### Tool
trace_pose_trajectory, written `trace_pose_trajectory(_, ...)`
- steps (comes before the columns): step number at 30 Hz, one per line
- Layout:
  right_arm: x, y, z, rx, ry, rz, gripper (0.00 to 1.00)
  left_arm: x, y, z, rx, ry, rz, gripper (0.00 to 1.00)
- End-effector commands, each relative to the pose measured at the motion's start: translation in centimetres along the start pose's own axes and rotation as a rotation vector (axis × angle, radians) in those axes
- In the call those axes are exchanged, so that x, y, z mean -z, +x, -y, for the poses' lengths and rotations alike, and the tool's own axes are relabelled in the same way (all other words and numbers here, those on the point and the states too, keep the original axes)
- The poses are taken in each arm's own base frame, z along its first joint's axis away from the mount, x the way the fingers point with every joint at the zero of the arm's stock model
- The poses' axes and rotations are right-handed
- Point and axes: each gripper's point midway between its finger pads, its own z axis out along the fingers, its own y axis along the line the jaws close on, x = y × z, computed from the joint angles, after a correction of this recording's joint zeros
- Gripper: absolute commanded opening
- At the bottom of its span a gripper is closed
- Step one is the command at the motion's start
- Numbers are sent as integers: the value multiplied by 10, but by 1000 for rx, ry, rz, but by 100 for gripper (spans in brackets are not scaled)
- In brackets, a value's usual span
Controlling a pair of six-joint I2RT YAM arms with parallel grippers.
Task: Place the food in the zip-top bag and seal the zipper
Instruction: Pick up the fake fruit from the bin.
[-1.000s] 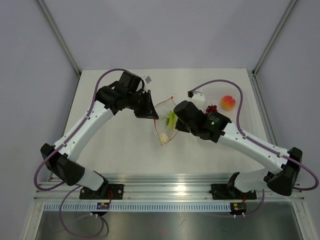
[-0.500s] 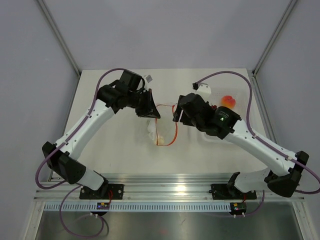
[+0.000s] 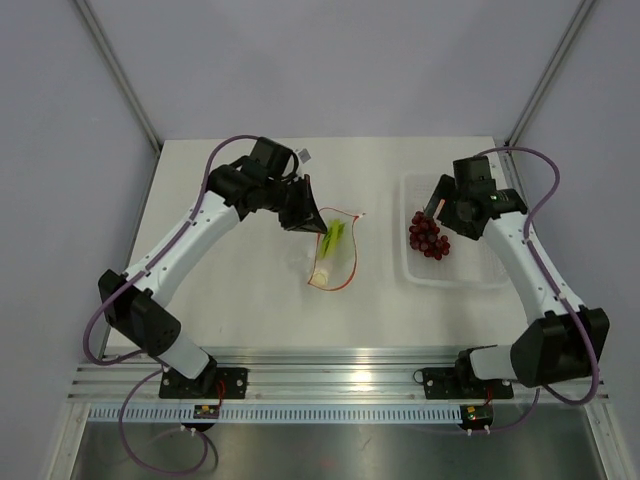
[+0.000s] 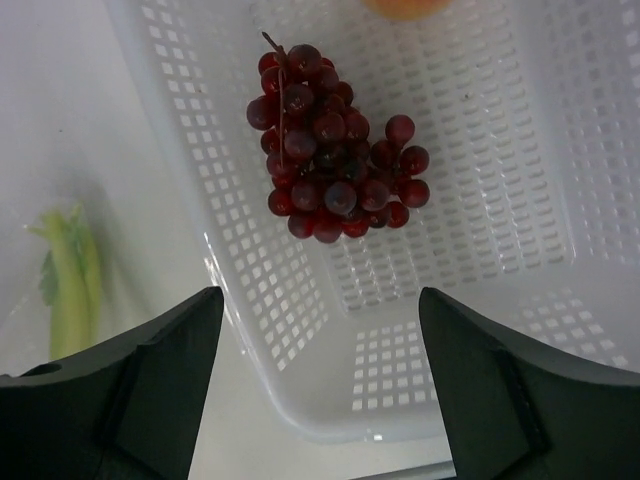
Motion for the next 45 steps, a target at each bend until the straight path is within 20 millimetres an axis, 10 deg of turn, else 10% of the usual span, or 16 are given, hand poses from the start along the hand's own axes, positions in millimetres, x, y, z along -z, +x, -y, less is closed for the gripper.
trace_pose_trajectory(1, -28, 0, -20, 106, -115, -73, 87, 4, -19, 23, -17, 83, 48, 0)
trace_pose_trajectory(17, -158, 41, -12, 186, -96, -306, 97, -9, -36, 27, 22, 63, 52, 0)
trace_pose_trajectory(23, -175, 51, 2, 186, -33, -323, 72, -20, -44, 24, 70, 40, 77, 0)
trace_pose_trajectory(31, -124, 19, 0, 135, -45, -192, 8, -40, -54, 26, 77, 2, 98, 0)
trace_pose_trajectory(45, 62, -67, -24, 43, -240, 161, 0, -51, -62, 42, 50, 42, 80, 0)
